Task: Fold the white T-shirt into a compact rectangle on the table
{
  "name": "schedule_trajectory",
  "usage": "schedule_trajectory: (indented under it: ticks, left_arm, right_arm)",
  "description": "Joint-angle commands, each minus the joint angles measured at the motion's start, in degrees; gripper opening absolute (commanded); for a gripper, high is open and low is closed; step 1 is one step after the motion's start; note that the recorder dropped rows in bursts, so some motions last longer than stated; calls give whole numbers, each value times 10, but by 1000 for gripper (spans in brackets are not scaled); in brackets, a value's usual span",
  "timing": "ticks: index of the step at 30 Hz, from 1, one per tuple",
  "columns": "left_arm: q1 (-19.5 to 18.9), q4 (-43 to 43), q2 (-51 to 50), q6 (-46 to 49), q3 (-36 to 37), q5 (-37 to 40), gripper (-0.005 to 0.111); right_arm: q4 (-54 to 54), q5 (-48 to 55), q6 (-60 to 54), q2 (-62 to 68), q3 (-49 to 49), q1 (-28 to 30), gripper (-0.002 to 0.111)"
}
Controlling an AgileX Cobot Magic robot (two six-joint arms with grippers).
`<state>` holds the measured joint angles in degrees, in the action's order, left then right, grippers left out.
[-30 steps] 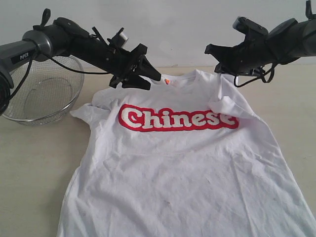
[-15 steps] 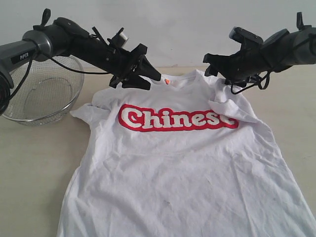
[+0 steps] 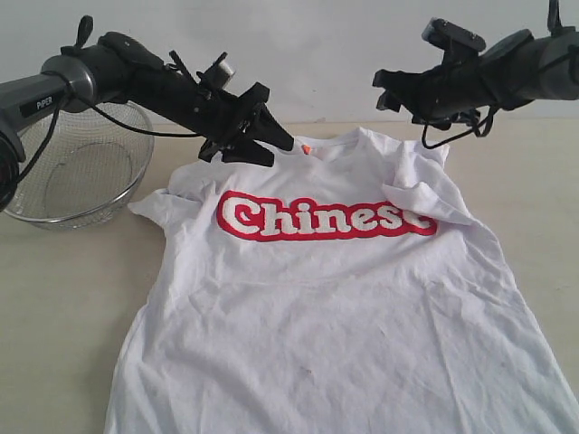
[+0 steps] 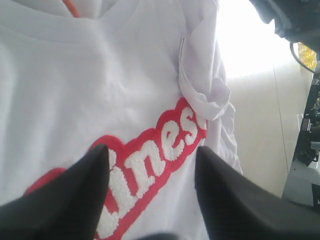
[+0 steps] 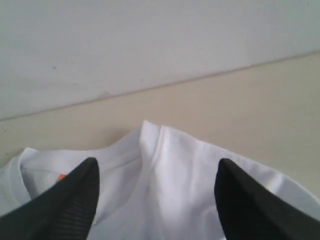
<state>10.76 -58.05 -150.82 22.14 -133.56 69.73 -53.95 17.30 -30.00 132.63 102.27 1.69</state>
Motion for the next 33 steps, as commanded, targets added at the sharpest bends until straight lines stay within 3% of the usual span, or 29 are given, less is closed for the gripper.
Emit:
schedule_trajectory:
  ticks: [1, 8, 13, 23, 33]
  left_arm:
    - [2, 1, -3, -1, -4, 2, 50]
    - [2, 1, -3, -1, -4, 2, 50]
    - [2, 1, -3, 4, -4, 2, 50]
    - [2, 1, -3, 4, -4, 2, 50]
    - [2, 1, -5, 4, -4, 2, 50]
  right_arm:
    - [24, 31, 2, -1, 41, 5, 59]
    - [103, 126, 70, -1, 58, 67, 27]
    - [138, 190, 70, -1, 58, 106, 31]
    - [143, 271, 60, 35, 57, 102, 31]
    - [170, 236, 57, 40, 57, 103, 31]
